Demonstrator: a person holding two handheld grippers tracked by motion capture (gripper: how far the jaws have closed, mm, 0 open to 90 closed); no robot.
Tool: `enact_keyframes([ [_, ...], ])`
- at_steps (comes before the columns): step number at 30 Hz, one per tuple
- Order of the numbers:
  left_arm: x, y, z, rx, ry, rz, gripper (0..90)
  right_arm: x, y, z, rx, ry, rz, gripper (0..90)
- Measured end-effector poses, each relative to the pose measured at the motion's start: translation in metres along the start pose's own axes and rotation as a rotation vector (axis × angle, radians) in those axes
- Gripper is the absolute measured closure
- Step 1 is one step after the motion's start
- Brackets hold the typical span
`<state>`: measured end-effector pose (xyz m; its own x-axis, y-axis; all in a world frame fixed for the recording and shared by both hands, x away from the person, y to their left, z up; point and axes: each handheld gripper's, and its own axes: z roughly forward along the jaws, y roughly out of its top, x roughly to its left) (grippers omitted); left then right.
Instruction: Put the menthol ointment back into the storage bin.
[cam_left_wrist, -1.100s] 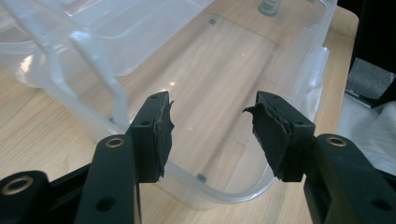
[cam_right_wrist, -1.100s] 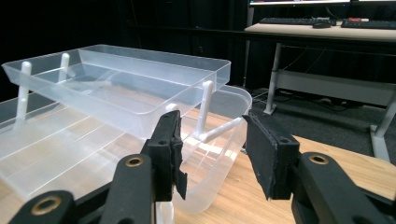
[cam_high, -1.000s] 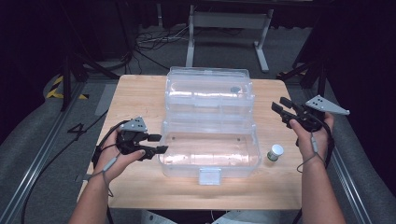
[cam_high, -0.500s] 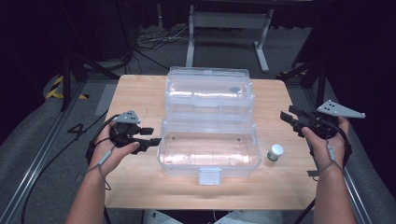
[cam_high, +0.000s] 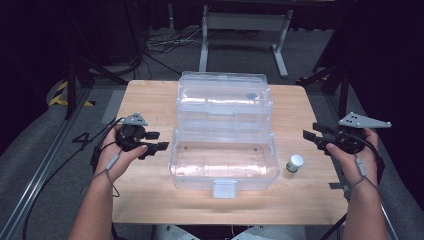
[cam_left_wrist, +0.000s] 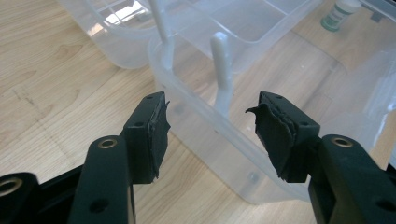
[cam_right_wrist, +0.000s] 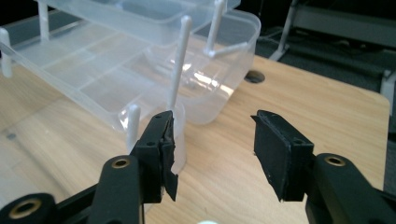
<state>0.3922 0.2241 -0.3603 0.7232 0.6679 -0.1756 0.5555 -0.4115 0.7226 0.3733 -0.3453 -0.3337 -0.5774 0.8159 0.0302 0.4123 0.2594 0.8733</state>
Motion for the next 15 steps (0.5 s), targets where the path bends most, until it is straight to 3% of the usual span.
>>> enact_keyframes([
  [7, 0.002, -0.003, -0.003, 0.0, 0.013, -0.022, 43.8, 0.001, 0.0, 0.002, 0.064, 0.009, 0.01, 47.3],
  [15, 0.006, -0.007, -0.003, 0.014, 0.016, -0.034, 43.6, 0.003, -0.004, 0.012, 0.2, 0.026, 0.013, 47.1],
])
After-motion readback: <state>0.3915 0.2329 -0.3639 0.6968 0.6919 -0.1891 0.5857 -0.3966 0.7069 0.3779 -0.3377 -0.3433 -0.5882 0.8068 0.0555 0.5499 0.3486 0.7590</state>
